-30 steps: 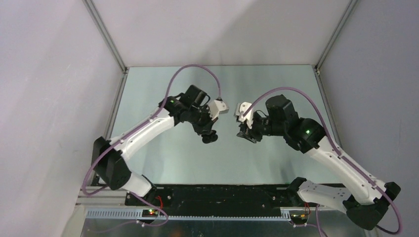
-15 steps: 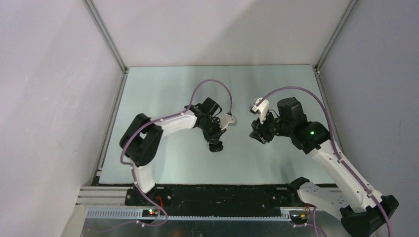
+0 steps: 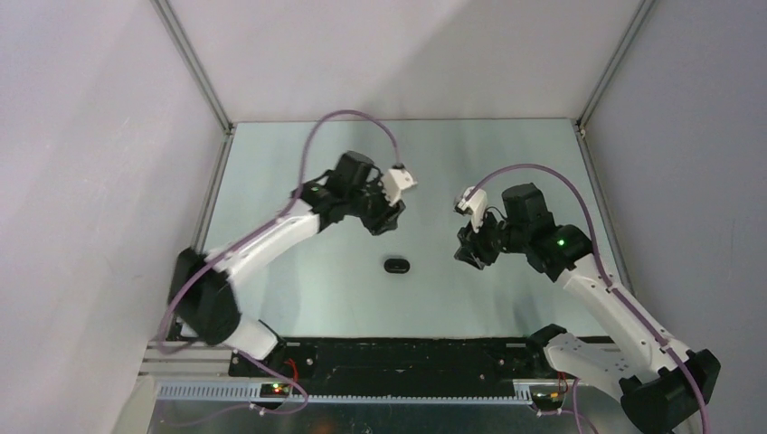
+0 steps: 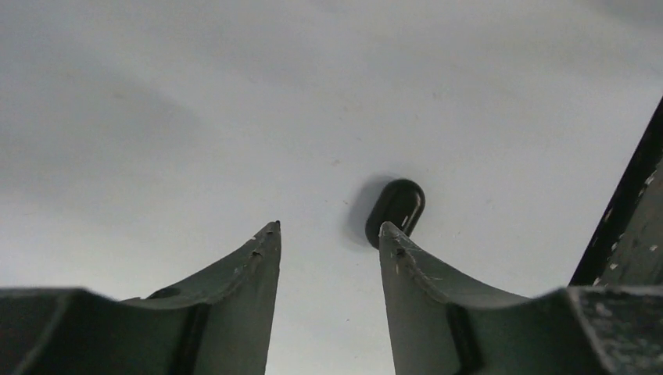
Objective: Insert the wireless bluetooth earbuds into the charging case
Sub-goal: Reset both arms
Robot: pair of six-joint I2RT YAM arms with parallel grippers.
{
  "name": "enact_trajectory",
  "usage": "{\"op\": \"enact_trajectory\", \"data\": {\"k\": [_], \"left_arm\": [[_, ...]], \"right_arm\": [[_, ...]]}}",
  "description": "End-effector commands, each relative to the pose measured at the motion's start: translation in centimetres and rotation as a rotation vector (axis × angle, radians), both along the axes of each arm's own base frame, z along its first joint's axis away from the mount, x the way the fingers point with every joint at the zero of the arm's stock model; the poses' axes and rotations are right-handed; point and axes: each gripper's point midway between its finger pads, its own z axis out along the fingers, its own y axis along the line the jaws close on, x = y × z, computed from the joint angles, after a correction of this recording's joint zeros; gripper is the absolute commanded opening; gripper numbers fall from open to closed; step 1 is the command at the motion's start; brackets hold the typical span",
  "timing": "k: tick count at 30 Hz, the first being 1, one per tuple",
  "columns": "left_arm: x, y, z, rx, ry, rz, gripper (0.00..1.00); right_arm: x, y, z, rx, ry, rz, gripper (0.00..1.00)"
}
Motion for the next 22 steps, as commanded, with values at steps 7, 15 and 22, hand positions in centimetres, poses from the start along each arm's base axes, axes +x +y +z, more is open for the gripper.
{"op": "enact_trajectory", "data": {"k": [7,15,22], "left_arm": [[-0.8,10.8,16.2,-0.213,-0.412,0.491,0.98],[0.1,18.4,16.9,-0.319,-0.309,0.876,1.0],[0.7,18.5,16.4,-0.293,-0.31,0.859,1.0]], "right_arm": [[6.3,-0.8,8.4,0.112,-0.153,-0.27,0.77],[10.2,-7.5,15.2,0.215,-0.255,-0.781,0.99],[11.3,-8.4,14.5,0.209,-0.238,-0.88,0.99]]}}
